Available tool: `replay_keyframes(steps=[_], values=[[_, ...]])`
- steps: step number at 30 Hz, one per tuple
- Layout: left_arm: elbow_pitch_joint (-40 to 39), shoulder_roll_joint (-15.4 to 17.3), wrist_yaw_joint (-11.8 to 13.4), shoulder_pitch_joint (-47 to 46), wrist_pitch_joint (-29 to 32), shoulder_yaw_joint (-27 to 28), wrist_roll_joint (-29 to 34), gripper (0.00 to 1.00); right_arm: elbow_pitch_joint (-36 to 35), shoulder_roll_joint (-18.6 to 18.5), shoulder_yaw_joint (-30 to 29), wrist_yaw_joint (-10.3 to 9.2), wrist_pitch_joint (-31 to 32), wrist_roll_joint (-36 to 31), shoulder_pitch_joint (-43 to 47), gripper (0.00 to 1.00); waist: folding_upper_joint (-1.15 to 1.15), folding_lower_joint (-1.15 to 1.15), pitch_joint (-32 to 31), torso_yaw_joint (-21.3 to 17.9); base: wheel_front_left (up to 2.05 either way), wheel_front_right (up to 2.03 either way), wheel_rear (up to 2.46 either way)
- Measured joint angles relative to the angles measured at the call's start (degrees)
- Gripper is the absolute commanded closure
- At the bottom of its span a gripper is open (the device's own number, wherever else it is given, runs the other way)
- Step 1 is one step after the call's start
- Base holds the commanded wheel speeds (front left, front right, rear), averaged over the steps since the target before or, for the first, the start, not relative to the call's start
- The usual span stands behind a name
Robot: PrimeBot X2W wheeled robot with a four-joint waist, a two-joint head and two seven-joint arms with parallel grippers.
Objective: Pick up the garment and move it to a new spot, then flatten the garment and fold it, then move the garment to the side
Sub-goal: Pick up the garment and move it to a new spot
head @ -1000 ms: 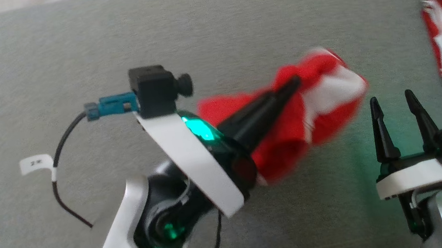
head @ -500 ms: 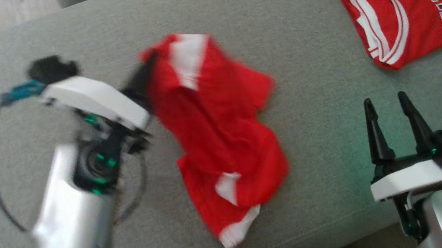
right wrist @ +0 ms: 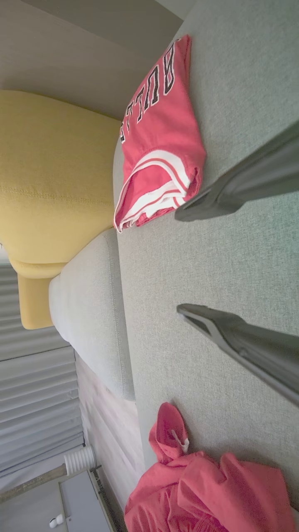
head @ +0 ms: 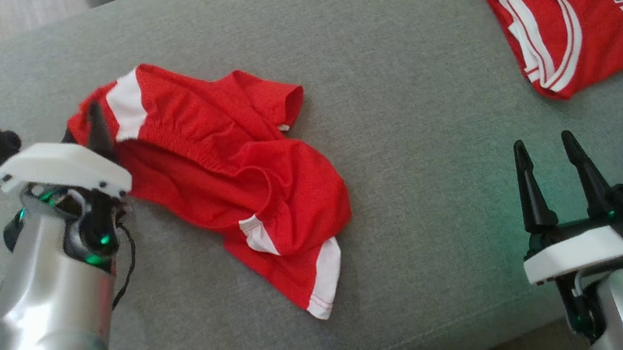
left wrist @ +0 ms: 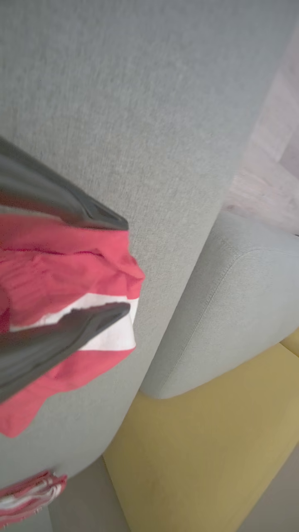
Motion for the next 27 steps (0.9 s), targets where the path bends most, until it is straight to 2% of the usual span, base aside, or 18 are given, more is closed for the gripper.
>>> replay_keyframes(steps=[5, 7, 12, 16, 21, 24, 27], values=[[1.9, 1.3, -2.0, 0.1, -7.5, -6.3, 8.2, 0.00, 0.0, 0.0, -0.6, 0.00, 0.0, -1.1, 0.1, 0.00, 0.00, 0.00, -1.1, 1.7, 0.00, 0.00, 0.00], [0.7, 1.5, -1.9, 0.6, -10.1, -8.3, 11.6, 0.00, -0.1, 0.0, -1.2, 0.00, 0.0, -1.8, 0.3, 0.00, 0.00, 0.00, -1.9, 2.5, 0.00, 0.00, 0.00], [-9.3, 0.5, -2.9, 7.7, -11.4, -9.4, 16.2, 0.00, -1.3, 0.0, -2.7, 0.00, 0.0, -3.7, 3.4, 0.00, 0.00, 0.00, -4.3, 4.8, 0.00, 0.00, 0.00], [-20.3, 0.0, -1.8, 17.9, -11.4, -7.4, 21.5, 0.00, -2.1, 0.1, -4.0, 0.00, 0.0, -4.9, 4.8, 0.00, 0.00, 0.00, -6.0, 7.2, 0.00, 0.00, 0.00], [-29.6, -1.2, -1.2, 30.8, -11.4, -3.4, 26.4, 0.00, -2.7, 0.1, -5.0, 0.00, 0.0, -5.9, 5.9, 0.00, 0.00, 0.00, -8.4, 10.1, 0.00, 0.00, 0.00], [-33.2, -1.6, -1.5, 38.9, -11.4, -0.3, 31.1, 0.00, -2.6, 0.1, -5.7, 0.00, 0.0, -6.4, 8.7, 0.00, 0.00, 0.00, -10.3, 12.6, 0.00, 0.00, 0.00], [-34.2, -1.6, -3.0, 43.3, -11.4, 1.8, 34.6, 0.00, -2.4, 0.1, -5.7, 0.00, 0.0, -6.3, 9.7, 0.00, 0.00, 0.00, -11.6, 14.4, 0.00, 0.00, 0.00]])
